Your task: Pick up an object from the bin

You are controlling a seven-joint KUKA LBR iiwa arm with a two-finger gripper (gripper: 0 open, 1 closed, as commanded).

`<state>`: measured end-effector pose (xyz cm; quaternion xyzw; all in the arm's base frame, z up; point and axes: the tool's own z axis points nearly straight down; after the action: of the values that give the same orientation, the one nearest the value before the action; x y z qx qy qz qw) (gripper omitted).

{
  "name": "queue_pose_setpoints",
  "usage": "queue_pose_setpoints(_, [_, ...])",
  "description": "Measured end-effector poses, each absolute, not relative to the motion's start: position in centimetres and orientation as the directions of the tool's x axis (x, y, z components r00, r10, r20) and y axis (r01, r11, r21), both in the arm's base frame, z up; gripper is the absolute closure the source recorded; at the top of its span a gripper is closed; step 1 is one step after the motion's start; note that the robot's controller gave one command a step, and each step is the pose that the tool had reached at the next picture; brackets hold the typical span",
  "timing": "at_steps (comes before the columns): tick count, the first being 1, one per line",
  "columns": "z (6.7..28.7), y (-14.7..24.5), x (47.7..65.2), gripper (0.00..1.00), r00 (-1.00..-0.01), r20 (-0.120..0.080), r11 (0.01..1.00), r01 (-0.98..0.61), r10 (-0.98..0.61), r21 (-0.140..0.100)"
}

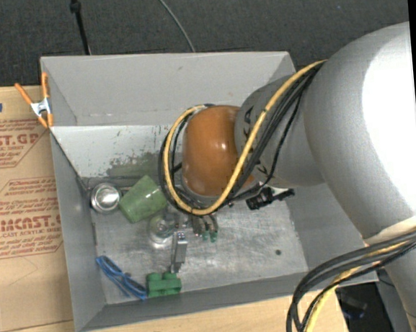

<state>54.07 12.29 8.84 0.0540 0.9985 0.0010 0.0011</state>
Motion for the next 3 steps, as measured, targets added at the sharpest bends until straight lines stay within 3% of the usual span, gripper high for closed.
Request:
queue_pose_setpoints(1, [9.2, 12.5, 54.2, 1.00, -0.994, -0.004, 0.995, 0.105, 0.105, 0.003])
queue_pose_setpoints(2, [8.3, 12.9, 56.9, 1.00, -1.000, 0.002, 1.000, 0.012, 0.012, 0.001])
queue_pose_setpoints(3, [20.6, 15.2, 57.2, 1.00, -1.000, -0.011, 1.000, 0.029, 0.029, 0.004])
